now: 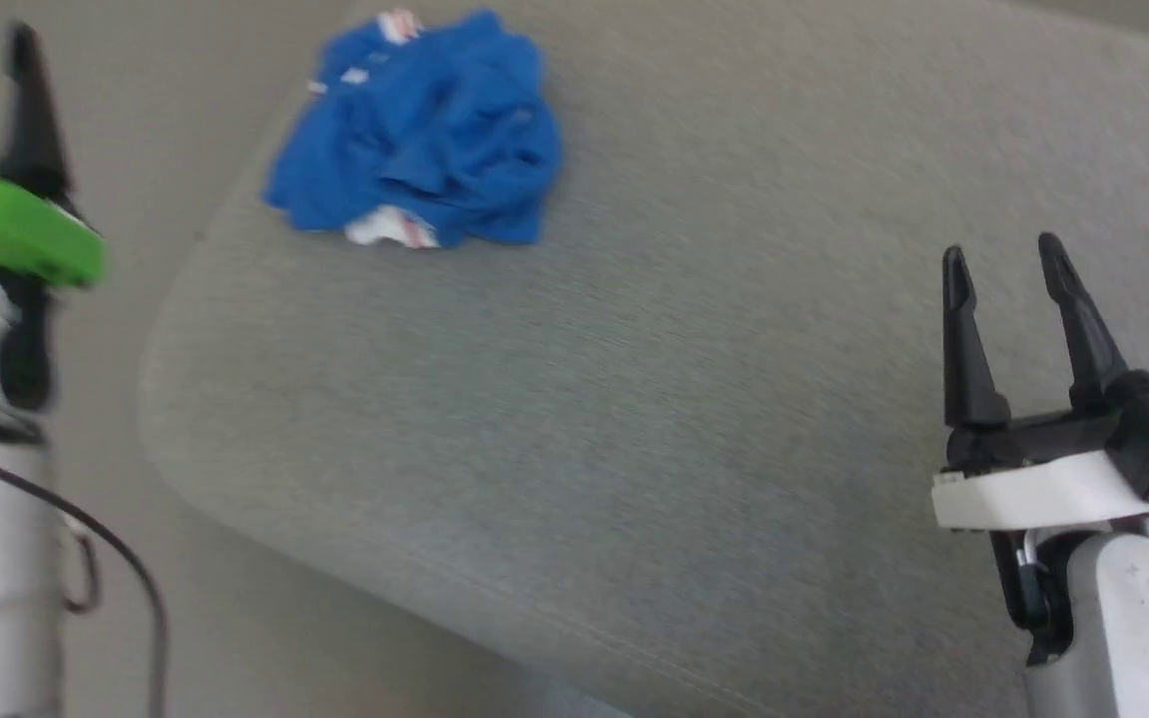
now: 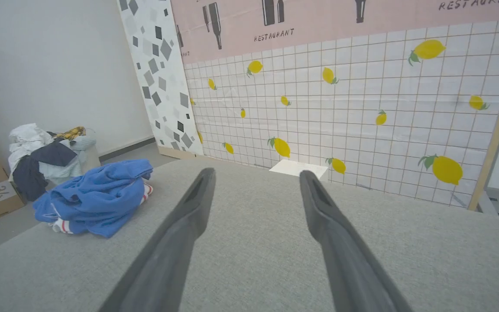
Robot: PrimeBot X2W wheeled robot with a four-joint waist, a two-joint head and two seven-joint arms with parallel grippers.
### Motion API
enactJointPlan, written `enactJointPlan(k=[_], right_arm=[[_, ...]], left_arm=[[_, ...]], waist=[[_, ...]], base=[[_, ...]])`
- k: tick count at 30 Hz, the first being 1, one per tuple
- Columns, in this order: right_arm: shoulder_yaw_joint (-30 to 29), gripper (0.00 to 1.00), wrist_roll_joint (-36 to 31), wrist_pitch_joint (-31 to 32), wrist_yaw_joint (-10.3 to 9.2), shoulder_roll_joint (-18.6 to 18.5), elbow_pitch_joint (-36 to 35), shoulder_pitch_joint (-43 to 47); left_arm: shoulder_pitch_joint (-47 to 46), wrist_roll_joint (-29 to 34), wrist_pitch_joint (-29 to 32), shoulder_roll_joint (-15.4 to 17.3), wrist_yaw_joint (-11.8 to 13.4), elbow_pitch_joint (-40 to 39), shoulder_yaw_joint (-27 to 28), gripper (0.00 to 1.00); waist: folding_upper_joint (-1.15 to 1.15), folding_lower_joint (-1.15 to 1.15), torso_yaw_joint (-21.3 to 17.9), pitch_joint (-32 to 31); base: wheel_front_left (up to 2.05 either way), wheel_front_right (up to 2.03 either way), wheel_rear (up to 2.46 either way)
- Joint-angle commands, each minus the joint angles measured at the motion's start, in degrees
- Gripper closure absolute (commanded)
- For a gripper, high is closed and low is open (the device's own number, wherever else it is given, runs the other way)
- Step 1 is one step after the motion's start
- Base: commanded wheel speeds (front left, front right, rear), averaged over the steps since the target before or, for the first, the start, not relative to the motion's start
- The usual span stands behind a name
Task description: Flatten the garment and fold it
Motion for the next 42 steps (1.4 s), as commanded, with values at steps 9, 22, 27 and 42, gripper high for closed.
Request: enactJointPlan(k=[9,22,27,42], right_arm=[[0.96,0.00,2.64,-0.28,-0.09,-0.03,-1.55,-4.39],[1.07,0.00,5.59,-0.28,-0.09,-0.03,-2.03,-3.57],[0.94,0.00,6.08,-0.28,-0.09,-0.03,-1.96,-3.11],[-0.04,0.00,5.52,-0.28,-0.09,-0.03,0.32,-0.13]], left_arm=[[-8.39,-6.73,23.72,9.96,2.51,3.13,4.31,0.00],[1.11,-9.53,48.68,13.51,16.67,1.32,8.61,0.00],[6.37,-9.94,51.37,12.80,19.57,-2.50,10.09,0.05],[3.01,3.39,9.74,15.93,12.83,-2.03,9.74,1.00]], waist=[[0.00,-0.01,-21.40,18.58],[0.00,-0.01,-28.09,19.90],[0.00,-0.01,-28.38,19.11],[0.00,-0.01,-25.91,4.27]], base=[[0.00,0.00,0.00],[0.00,0.00,0.00],[0.00,0.00,0.00],[0.00,0.00,0.00]])
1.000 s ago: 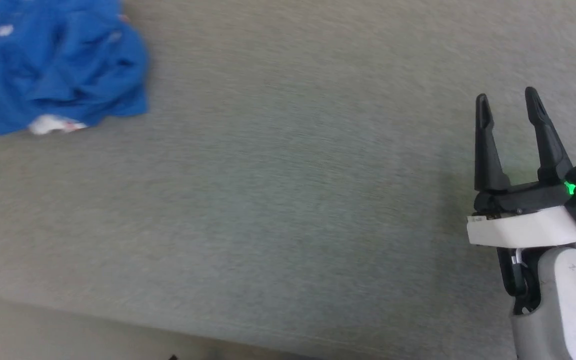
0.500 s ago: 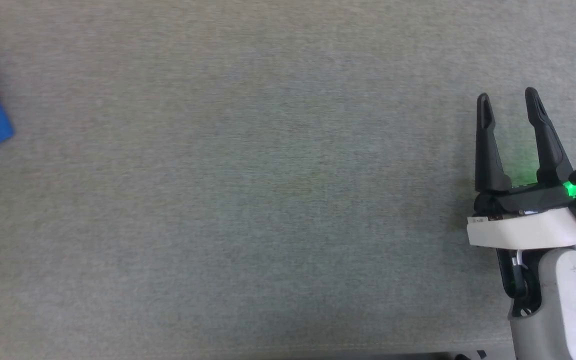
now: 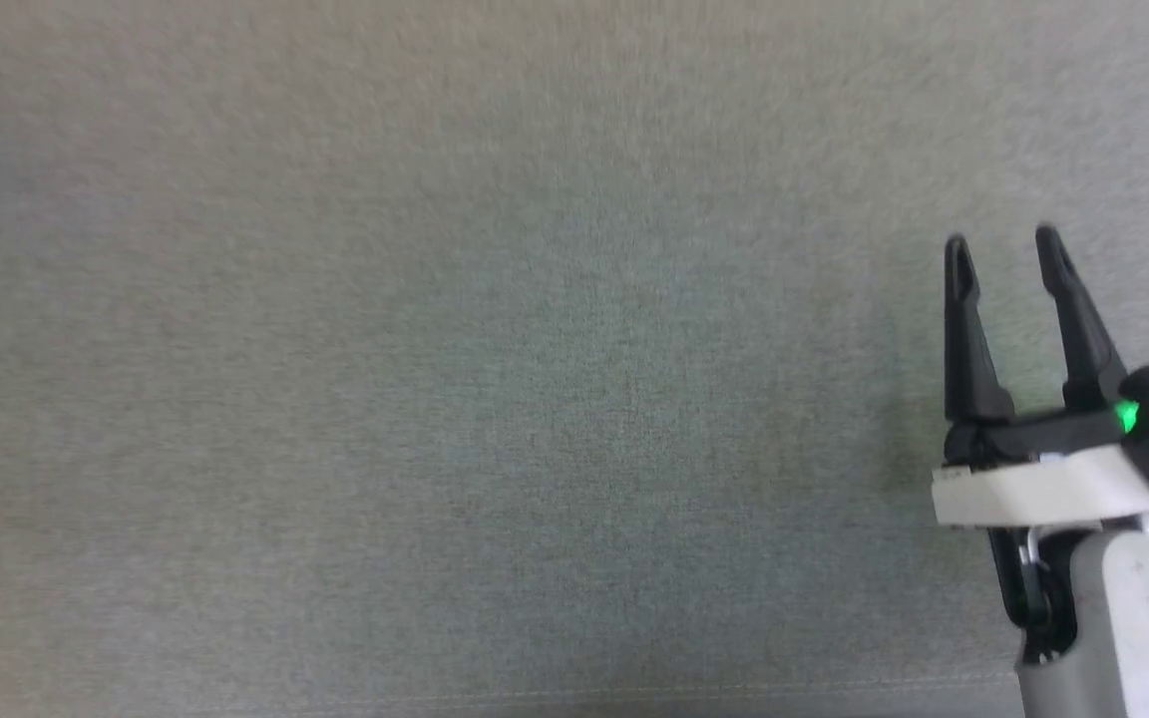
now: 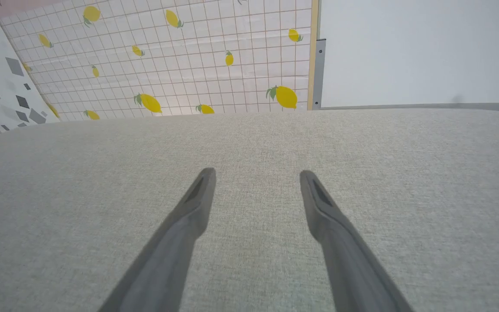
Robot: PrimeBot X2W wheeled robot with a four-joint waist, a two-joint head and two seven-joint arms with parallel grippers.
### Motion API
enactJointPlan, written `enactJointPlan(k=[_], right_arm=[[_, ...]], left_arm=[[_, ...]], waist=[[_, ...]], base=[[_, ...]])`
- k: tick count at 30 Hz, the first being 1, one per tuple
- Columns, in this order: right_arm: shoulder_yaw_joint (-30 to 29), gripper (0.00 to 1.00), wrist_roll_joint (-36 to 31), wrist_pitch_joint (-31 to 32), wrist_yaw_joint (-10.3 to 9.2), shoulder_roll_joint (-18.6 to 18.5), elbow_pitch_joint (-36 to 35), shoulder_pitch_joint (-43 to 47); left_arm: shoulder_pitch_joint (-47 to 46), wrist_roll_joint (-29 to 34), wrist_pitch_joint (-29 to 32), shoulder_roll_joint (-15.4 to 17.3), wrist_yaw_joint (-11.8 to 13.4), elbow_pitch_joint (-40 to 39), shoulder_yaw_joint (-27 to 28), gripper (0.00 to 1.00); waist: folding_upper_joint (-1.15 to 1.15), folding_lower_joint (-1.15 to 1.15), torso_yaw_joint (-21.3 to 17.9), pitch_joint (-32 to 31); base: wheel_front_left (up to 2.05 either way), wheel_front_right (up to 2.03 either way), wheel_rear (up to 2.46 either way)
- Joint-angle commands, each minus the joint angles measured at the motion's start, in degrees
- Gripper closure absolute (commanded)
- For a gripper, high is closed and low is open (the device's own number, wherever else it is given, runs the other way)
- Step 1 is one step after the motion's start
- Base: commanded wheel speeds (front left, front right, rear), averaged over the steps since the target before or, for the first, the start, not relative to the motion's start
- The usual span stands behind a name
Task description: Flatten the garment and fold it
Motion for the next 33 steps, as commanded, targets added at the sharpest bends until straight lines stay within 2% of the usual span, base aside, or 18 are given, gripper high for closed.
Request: enactJointPlan(k=[1,6,11,15,21,27,33], right_arm=[[-0.38,0.00,0.16,-0.28,-0.09,0.04,0.50,1.29],[-1.02,0.00,0.52,-0.28,-0.09,0.04,2.01,5.24],[-2.06,0.00,0.83,-0.28,-0.09,0.04,2.85,8.78],[-2.52,0.00,1.01,-0.28,-0.09,0.04,2.89,11.13],[-2.38,0.00,1.11,-0.28,-0.09,0.04,2.84,12.67],[-2.06,0.00,1.14,-0.28,-0.09,0.04,2.71,13.16],[-1.50,0.00,1.03,-0.28,-0.09,0.04,2.65,13.11]], left_arm=[[-1.57,1.34,-3.95,0.95,-1.09,0.87,-0.49,1.00],[-4.66,3.79,-14.12,1.23,-4.97,4.07,-4.17,1.00],[-7.88,5.31,-17.99,0.47,-8.16,5.28,-8.90,1.00],[-10.73,4.94,-18.85,-1.63,-10.52,5.43,-12.40,1.00],[-14.17,4.04,-19.34,-7.20,-12.88,4.73,-17.99,1.00],[-14.46,3.13,-19.21,-15.43,-13.34,2.87,-24.27,1.00],[-12.67,2.14,-19.04,-22.69,-14.68,5.96,-30.59,1.00]], waist=[[0.00,0.00,1.85,-8.92],[0.00,0.00,1.79,-17.38],[0.00,0.00,0.82,-23.50],[0.00,0.00,-0.36,-26.47],[0.00,0.00,-3.23,-28.77],[0.00,0.00,-6.54,-29.00],[0.00,0.00,-10.36,-28.15]], base=[[0.00,0.00,0.00],[0.00,0.00,0.00],[0.00,0.00,0.00],[0.00,0.00,0.00],[0.00,0.00,0.00],[0.00,0.00,0.00],[0.00,0.00,0.00]])
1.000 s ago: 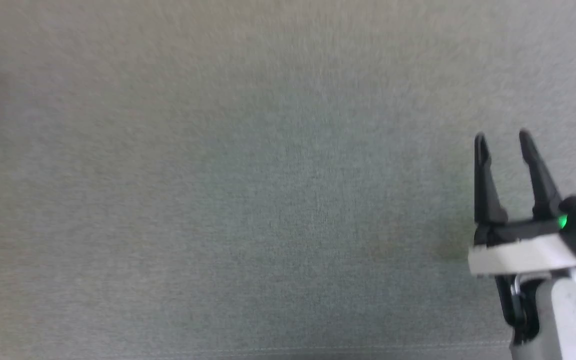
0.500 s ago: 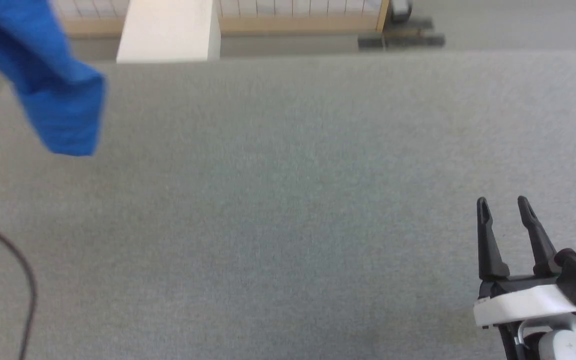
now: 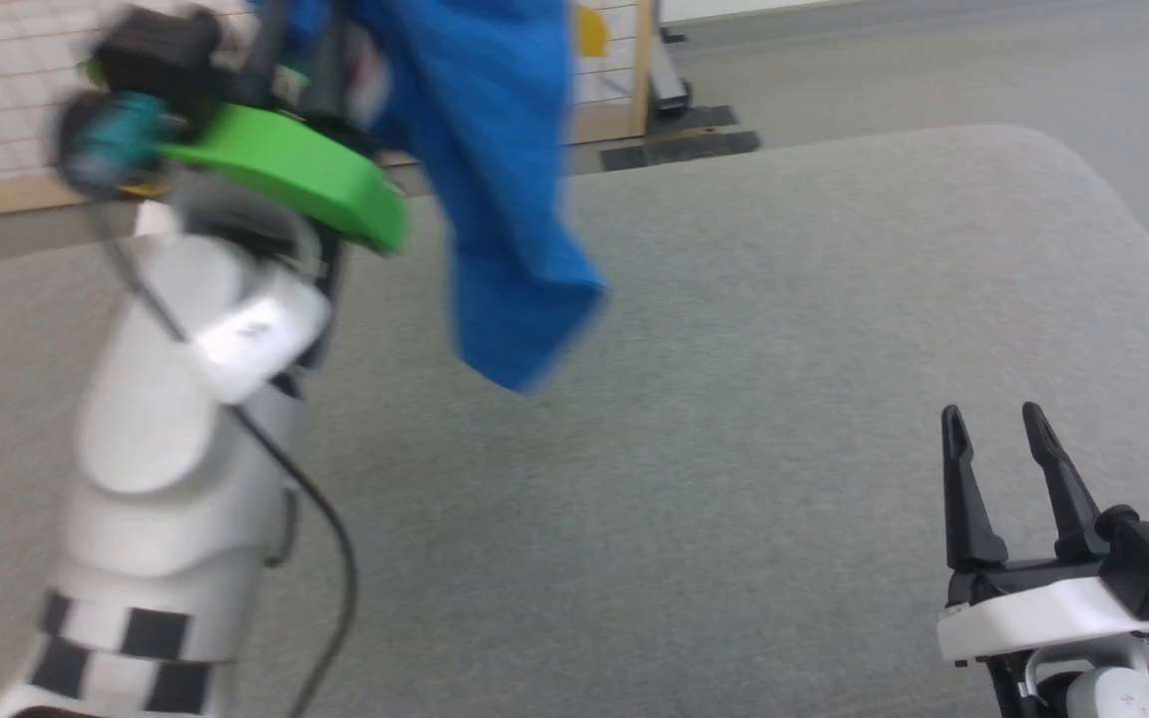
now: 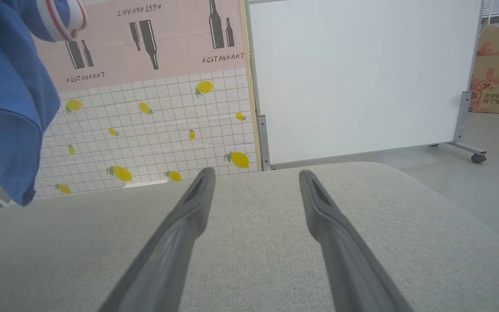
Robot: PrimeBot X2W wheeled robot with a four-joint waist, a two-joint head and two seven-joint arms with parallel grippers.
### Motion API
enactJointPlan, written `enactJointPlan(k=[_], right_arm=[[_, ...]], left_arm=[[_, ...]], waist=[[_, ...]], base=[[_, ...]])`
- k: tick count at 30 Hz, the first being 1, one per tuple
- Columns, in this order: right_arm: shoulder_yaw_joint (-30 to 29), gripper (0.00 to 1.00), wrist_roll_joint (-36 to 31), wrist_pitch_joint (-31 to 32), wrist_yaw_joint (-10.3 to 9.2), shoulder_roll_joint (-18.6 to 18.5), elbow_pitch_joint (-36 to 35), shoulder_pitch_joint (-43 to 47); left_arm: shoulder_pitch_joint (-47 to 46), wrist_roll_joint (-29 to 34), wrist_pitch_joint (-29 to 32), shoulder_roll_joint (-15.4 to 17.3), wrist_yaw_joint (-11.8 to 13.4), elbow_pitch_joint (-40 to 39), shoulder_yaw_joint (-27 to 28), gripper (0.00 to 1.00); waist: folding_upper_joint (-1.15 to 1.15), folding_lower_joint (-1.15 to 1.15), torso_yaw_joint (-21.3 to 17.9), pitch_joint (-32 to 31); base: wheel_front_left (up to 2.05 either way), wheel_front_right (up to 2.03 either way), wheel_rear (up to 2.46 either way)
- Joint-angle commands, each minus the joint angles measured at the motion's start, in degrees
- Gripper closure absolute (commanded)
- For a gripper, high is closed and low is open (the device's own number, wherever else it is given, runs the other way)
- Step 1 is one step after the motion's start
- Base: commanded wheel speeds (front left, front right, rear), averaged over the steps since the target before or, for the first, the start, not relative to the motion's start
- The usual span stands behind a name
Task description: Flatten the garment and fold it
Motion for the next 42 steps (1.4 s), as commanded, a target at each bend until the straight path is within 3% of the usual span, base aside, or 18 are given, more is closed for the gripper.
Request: enactJointPlan(k=[1,8,11,20,24,25,26,31,42], right_arm=[[0.26,0.00,0.40,-0.28,-0.09,0.05,-0.25,0.42],[1.49,0.00,0.40,-0.28,-0.09,0.05,-0.20,0.18],[2.21,0.00,0.49,-0.28,-0.09,0.05,-0.08,-0.06],[3.17,0.00,0.84,-0.28,-0.09,0.05,0.28,-0.42],[3.32,0.00,1.00,-0.28,-0.09,0.05,0.26,-0.22],[3.28,0.00,1.04,-0.28,-0.09,0.05,0.21,-0.15],[3.17,0.00,1.08,-0.28,-0.09,0.05,0.17,-0.08],[2.92,0.00,0.95,-0.28,-0.09,0.05,0.31,-0.08],[1.36,0.00,-0.42,-0.28,-0.09,0.05,-0.43,0.79]], left_arm=[[1.04,-1.14,0.19,-1.23,-0.61,1.50,-0.80,1.00],[3.93,-3.03,3.29,-6.36,-1.36,11.36,-5.39,1.00],[5.67,-4.40,7.33,-7.62,-1.56,16.99,-7.37,1.00],[8.24,-8.27,27.16,-8.92,-2.43,31.96,-12.63,1.00],[8.72,-10.07,35.25,-9.03,-2.67,34.78,-13.36,1.00],[8.70,-10.34,35.83,-8.95,-2.41,34.71,-13.20,0.69],[8.68,-10.63,35.72,-8.89,-2.13,34.37,-12.88,0.00],[8.66,-10.46,29.83,-8.10,-1.44,30.89,-11.76,0.00],[11.98,-10.85,3.42,-5.93,-1.69,18.16,-5.42,0.00]], waist=[[0.00,0.01,-3.11,0.59],[0.00,0.01,-6.83,2.39],[0.00,0.01,-8.36,2.93],[0.00,0.01,-11.20,4.30],[0.00,0.01,-11.45,4.46],[0.00,0.01,-11.37,4.48],[0.00,0.01,-11.17,4.52],[0.00,0.01,-9.54,3.78],[0.00,0.01,-3.05,0.70]], base=[[0.00,0.00,0.00],[0.00,0.00,0.00],[0.00,0.00,0.00],[0.00,0.00,0.00],[0.00,0.00,0.00],[0.00,0.00,0.00],[0.00,0.00,0.00],[0.00,0.00,0.00],[0.00,0.00,0.00]])
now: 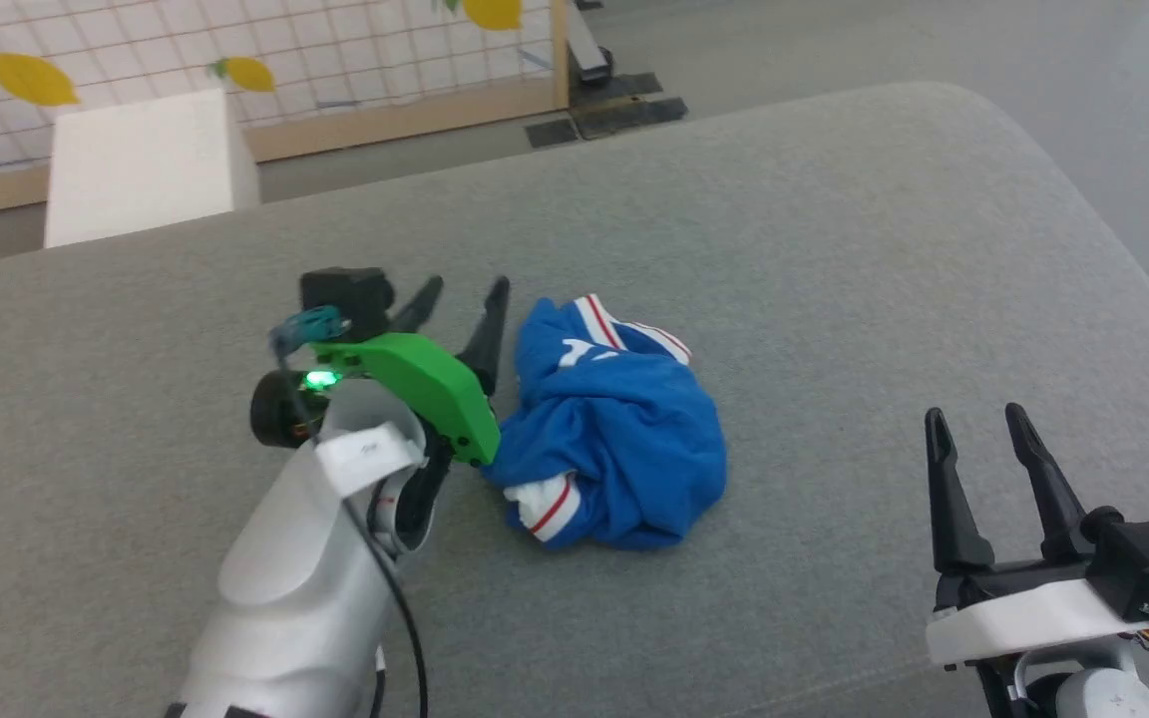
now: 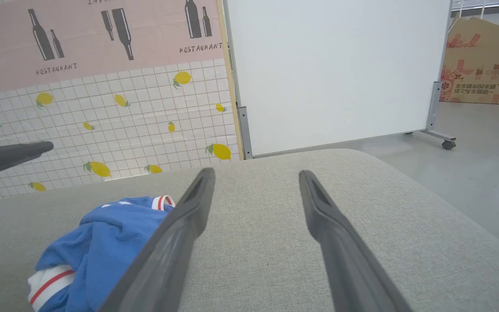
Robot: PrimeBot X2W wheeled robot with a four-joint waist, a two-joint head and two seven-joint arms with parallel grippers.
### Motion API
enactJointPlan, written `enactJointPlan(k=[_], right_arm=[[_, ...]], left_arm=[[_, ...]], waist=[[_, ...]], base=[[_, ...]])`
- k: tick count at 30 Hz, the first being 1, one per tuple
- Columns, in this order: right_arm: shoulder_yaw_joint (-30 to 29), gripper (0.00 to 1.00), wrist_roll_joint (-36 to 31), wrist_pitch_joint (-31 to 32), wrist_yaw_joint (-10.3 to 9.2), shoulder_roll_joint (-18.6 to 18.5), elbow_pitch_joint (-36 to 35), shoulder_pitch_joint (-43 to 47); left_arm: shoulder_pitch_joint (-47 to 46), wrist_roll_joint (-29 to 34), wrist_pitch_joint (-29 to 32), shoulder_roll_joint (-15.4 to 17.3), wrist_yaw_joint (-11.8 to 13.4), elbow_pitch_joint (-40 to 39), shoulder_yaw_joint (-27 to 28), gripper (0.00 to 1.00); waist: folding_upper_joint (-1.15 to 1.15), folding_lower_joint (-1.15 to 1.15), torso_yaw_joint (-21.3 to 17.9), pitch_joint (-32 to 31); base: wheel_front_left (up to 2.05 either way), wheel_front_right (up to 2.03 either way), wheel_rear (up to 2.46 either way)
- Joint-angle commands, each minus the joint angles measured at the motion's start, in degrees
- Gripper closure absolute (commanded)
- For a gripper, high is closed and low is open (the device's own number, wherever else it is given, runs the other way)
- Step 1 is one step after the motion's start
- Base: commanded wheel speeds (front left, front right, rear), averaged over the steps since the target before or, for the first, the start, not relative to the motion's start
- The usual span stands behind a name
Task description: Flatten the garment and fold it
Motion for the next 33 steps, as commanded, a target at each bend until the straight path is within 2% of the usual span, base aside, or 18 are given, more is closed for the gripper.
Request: enactJointPlan(k=[1,4,6,14,25,33], right_arm=[[-0.29,0.00,-0.57,-0.28,-0.09,0.05,-0.42,0.77],[-0.91,0.00,-1.00,-0.28,-0.09,0.05,-0.89,1.13],[-1.34,0.00,-1.19,-0.28,-0.09,0.05,-1.18,1.35],[-1.94,0.00,-2.44,-0.28,-0.09,0.05,-1.25,1.68],[-1.69,0.00,-3.28,-0.28,-0.09,0.05,-0.07,2.65],[-1.48,0.00,-3.69,-0.15,-0.09,0.05,1.09,2.87]], left_arm=[[1.59,0.46,-3.09,0.98,0.16,-1.29,0.52,0.00],[4.35,1.23,-9.94,2.28,0.09,-4.13,1.72,0.00],[6.53,1.44,-12.24,2.98,-0.01,-5.69,2.54,0.00],[15.77,4.49,-14.26,4.61,0.23,-13.42,7.49,0.00],[29.01,10.41,-14.29,1.01,-0.56,-22.89,16.51,0.00],[33.02,13.29,-14.29,-1.15,-2.17,-24.29,19.02,0.00]], waist=[[0.00,0.00,2.81,-1.76],[0.00,0.00,4.95,-2.64],[0.00,0.00,6.37,-2.99],[0.00,0.00,11.56,-3.35],[0.00,0.00,15.14,-4.16],[0.00,0.00,16.93,-3.80]], base=[[0.00,0.00,0.00],[0.00,0.00,0.00],[0.00,0.00,0.00],[0.00,0.00,0.00],[0.00,0.00,0.00],[0.00,0.00,0.00]])
